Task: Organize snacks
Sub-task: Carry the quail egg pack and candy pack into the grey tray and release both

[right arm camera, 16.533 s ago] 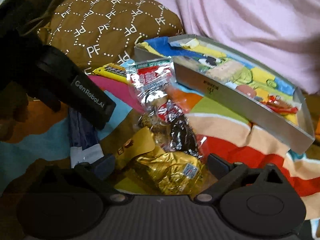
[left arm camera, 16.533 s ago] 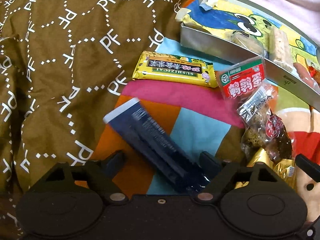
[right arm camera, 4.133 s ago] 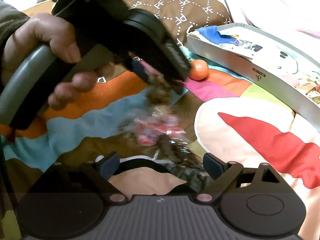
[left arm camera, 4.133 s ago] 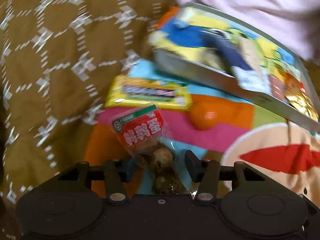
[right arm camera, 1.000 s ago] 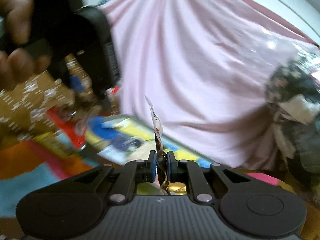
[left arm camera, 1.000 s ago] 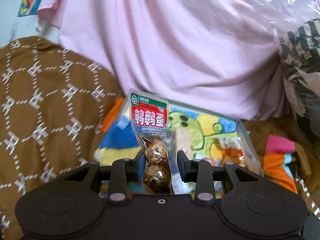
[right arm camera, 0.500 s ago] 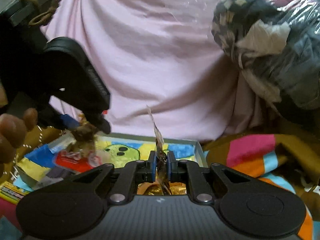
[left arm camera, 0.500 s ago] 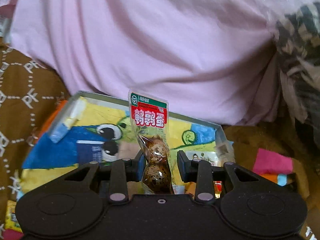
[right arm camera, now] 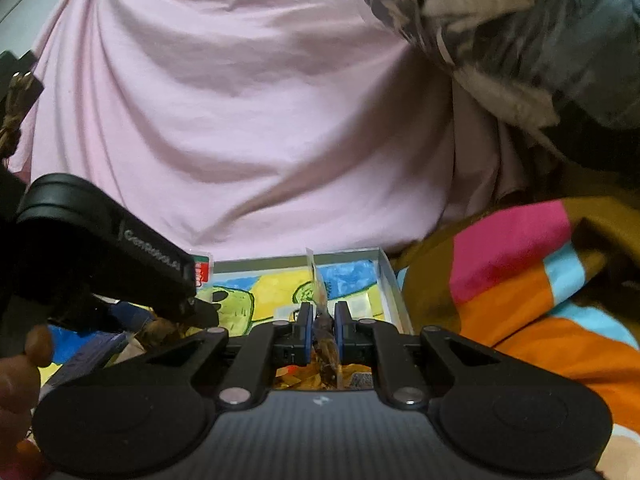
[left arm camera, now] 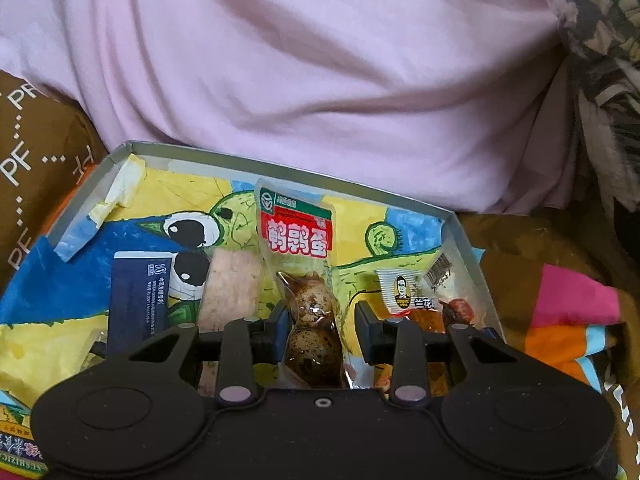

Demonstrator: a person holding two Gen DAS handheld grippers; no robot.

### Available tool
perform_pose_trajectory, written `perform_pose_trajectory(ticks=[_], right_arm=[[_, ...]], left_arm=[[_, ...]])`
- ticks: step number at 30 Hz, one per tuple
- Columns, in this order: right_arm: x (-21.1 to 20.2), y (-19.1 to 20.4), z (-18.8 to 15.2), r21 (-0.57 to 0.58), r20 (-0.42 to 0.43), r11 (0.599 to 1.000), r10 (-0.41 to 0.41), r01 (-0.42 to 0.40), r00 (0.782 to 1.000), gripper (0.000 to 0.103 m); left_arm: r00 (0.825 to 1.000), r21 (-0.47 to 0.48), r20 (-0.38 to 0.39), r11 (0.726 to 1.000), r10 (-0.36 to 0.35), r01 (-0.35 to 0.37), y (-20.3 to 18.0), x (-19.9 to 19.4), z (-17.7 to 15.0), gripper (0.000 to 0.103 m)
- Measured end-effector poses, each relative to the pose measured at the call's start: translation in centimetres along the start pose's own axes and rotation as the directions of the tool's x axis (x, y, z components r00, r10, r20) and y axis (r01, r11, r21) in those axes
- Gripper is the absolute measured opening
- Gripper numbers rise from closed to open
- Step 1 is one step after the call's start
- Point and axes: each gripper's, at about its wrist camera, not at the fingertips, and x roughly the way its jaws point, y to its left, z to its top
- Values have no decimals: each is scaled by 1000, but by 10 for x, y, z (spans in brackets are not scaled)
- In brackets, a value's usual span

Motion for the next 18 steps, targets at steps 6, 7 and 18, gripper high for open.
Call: perform_pose_trajectory(ticks=[6, 7, 18], right_arm=[[5, 0, 2, -24, -3, 1000, -14, 14, 1000, 14], [5, 1, 2, -26, -8, 999, -20, 20, 1000, 14], [2, -1, 4, -30, -3, 998, -61, 61, 998, 62]], left_arm=[[1000, 13, -5, 1000, 11, -11, -1, 6, 0, 37], [1000, 15, -4, 1000, 15, -15, -1, 7, -1, 37], [994, 39, 97, 998, 49, -53, 0, -10, 3, 73]])
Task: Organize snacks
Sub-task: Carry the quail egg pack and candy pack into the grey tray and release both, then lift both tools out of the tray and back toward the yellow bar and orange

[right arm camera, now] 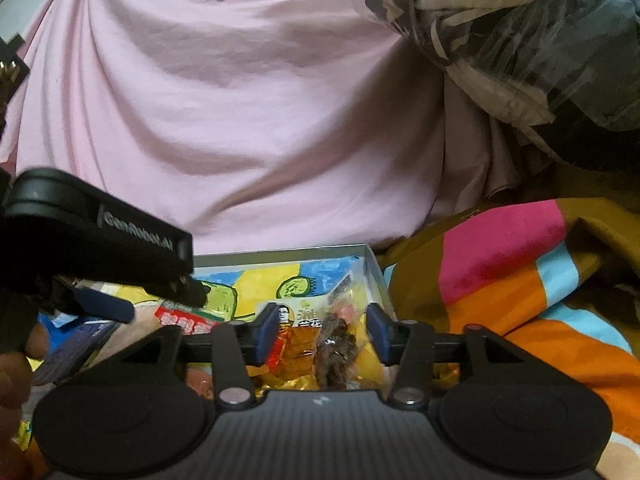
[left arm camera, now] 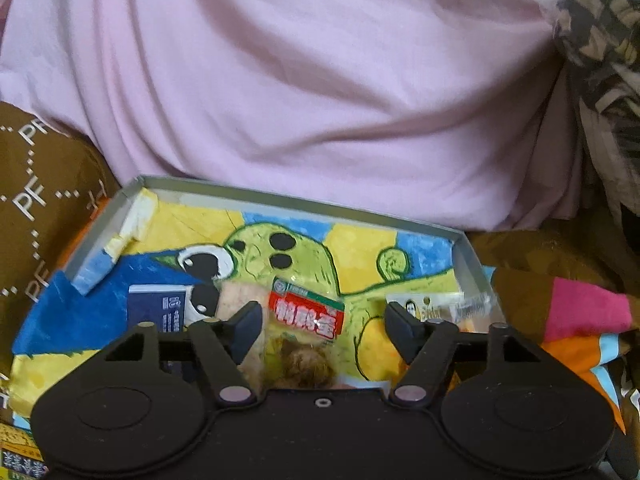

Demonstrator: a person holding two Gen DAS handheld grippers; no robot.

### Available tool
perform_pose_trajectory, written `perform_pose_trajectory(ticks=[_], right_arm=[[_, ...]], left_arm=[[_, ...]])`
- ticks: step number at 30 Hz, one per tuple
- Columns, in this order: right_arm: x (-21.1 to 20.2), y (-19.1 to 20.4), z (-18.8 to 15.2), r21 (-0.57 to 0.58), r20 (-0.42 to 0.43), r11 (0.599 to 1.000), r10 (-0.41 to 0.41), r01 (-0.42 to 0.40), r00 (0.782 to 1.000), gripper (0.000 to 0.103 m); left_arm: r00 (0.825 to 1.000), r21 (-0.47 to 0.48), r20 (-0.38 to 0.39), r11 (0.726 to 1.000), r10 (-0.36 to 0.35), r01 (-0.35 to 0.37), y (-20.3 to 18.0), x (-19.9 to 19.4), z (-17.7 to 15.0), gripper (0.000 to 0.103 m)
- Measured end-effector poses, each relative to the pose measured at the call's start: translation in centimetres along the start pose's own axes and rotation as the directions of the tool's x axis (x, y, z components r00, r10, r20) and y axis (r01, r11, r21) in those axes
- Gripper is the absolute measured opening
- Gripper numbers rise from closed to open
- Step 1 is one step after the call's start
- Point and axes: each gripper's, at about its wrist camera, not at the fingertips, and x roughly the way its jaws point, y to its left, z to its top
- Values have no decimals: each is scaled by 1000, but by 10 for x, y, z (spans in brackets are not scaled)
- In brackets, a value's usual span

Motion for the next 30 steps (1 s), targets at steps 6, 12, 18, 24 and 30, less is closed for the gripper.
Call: perform_pose_trajectory(ticks=[6, 12, 18, 24, 30], right_arm=[[-10, 4, 7, -9, 38, 1000, -6, 6, 999, 87], [-31, 12, 21, -32, 89, 999, -16, 19, 996, 101], [-59, 21, 32, -46, 123, 999, -19, 25, 992, 103], [-84, 34, 36, -84, 143, 996, 6, 6, 990, 103], [-113, 50, 39, -94, 159, 996, 27, -12, 987, 103]], left_arm=[[997, -10, 64, 999, 32, -31, 7, -19, 2, 94], [991, -12, 118, 998, 59, -58, 20, -48, 6, 102], [983, -17, 158, 996, 94, -92, 39, -82, 5, 102], [975, 9, 180, 991, 132, -136, 58, -120, 2, 102], [970, 16, 179, 985, 165, -171, 81, -155, -8, 102]])
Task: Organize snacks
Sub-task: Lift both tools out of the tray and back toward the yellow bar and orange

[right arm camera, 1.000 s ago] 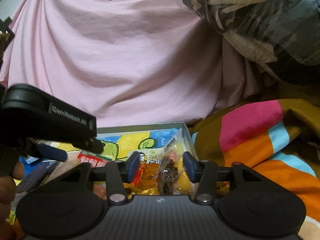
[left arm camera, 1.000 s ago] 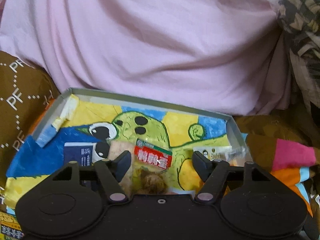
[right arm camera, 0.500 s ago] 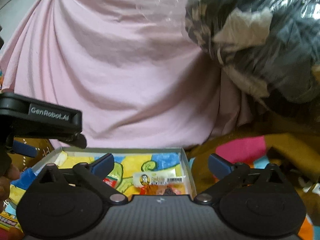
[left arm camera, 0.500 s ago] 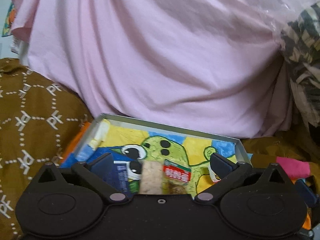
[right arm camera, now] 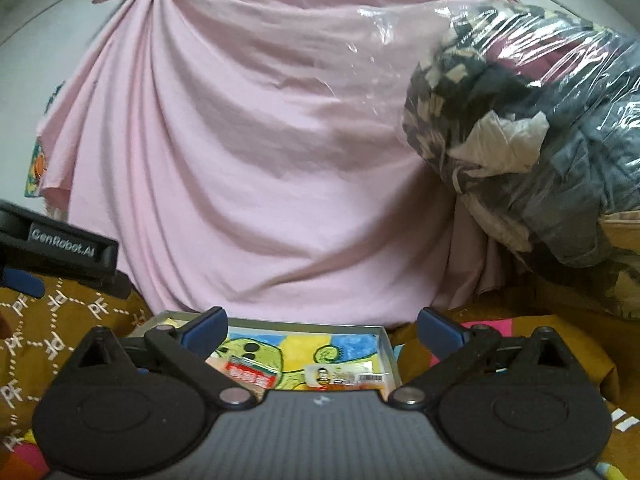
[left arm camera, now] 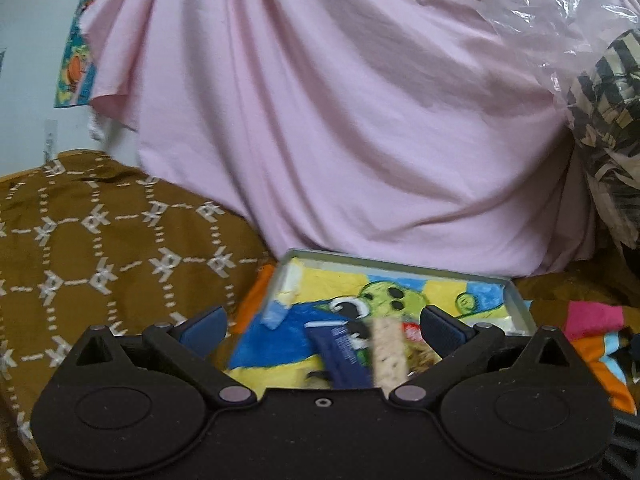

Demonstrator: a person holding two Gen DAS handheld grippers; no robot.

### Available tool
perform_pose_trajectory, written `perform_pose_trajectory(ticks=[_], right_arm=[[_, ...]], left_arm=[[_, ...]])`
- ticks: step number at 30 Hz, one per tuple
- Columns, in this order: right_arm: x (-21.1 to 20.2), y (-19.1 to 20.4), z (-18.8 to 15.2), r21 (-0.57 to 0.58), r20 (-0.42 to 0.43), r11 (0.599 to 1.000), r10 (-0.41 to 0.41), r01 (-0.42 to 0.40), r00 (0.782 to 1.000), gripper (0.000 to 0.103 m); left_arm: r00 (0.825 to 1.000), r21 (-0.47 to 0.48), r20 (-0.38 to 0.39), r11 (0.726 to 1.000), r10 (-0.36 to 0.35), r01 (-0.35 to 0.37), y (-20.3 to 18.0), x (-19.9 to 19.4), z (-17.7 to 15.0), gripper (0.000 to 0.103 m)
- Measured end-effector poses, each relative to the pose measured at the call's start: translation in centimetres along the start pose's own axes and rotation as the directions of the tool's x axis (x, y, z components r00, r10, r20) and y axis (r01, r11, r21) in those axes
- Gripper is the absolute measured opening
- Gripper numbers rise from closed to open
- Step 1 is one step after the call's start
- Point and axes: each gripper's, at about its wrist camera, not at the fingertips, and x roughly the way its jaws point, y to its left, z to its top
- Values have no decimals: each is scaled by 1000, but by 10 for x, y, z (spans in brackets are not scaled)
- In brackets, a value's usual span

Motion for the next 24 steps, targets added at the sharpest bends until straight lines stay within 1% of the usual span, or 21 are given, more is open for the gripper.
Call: perform_pose_trajectory(ticks=[7, 11, 13, 17, 24], right_arm=[[-28, 17, -1, 3, -50, 1000, 25, -25, 998, 103], [-45, 26, -3, 18, -82, 998, 54, -53, 995, 103], [-52, 31, -4, 23, -111, 997, 77, -74, 991, 103], [-66, 39, -12, 22, -192, 994, 110, -108, 975, 103], [-95, 60, -26, -45, -306, 985, 148, -169, 941, 103]], left_arm=[[998, 56, -44, 998, 43, -40, 32, -31, -17, 102], [995, 77, -74, 996, 60, -54, 48, -46, -30, 102], [994, 93, -91, 994, 61, -52, 55, -53, -37, 102], [993, 124, -106, 991, 56, -43, 66, -64, -49, 102], [985, 129, -166, 991, 51, -30, 81, -80, -73, 102]])
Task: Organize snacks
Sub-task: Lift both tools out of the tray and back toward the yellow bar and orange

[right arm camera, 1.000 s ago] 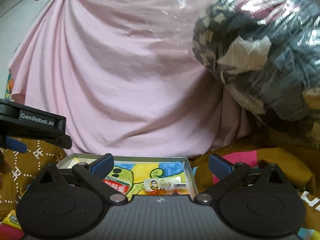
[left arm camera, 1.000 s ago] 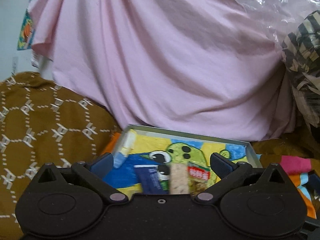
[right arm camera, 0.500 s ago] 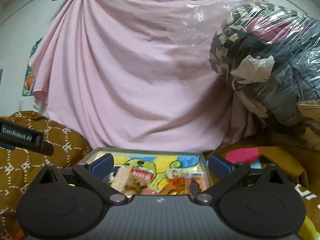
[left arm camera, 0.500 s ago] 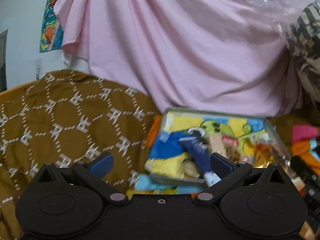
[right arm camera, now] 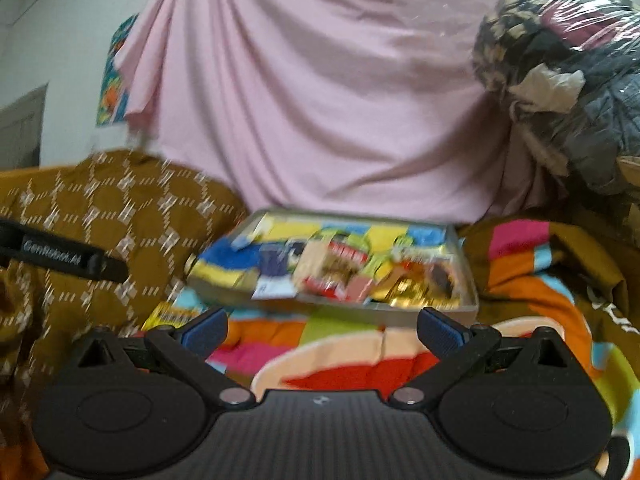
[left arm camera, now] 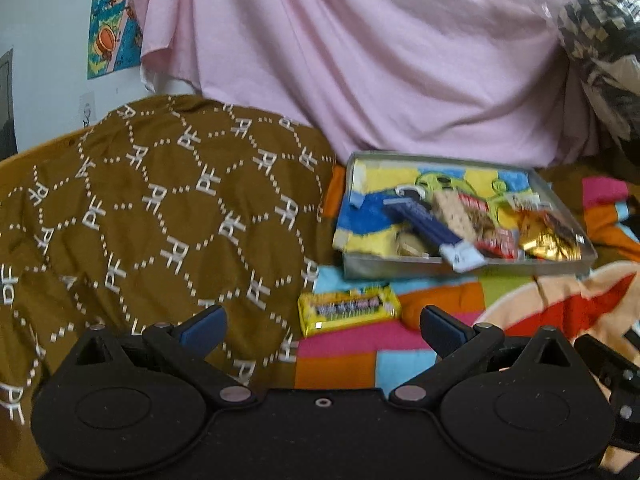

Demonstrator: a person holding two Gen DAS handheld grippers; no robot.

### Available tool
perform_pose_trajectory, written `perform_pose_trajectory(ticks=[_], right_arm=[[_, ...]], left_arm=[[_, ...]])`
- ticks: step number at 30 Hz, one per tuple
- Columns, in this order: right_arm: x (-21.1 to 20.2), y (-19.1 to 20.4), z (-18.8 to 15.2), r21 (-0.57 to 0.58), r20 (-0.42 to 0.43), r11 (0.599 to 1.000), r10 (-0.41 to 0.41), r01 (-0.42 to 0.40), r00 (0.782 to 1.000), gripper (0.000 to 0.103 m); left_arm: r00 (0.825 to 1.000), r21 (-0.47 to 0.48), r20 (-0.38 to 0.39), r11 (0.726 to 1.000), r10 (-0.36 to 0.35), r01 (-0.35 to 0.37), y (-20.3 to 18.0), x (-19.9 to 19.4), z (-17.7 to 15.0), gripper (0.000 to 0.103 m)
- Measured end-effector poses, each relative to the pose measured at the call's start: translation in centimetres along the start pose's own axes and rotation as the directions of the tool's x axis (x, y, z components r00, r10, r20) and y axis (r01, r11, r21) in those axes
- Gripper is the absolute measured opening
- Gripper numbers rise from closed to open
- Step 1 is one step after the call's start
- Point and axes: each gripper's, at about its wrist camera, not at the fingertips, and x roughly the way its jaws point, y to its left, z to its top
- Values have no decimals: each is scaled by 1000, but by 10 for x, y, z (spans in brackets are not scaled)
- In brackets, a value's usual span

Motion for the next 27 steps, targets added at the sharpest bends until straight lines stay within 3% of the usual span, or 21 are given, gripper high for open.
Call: perform_pose_trajectory(ticks=[13, 27], right_arm=[[-15, 29, -19, -90, -105, 995, 41, -50, 994, 103], [2, 40, -28, -119, -193, 989, 69, -93, 979, 103]], left_arm=[[996, 37, -93, 999, 6, -2, 13, -2, -37, 102], [990, 37, -138, 999, 30, -25, 23, 14, -47, 102]])
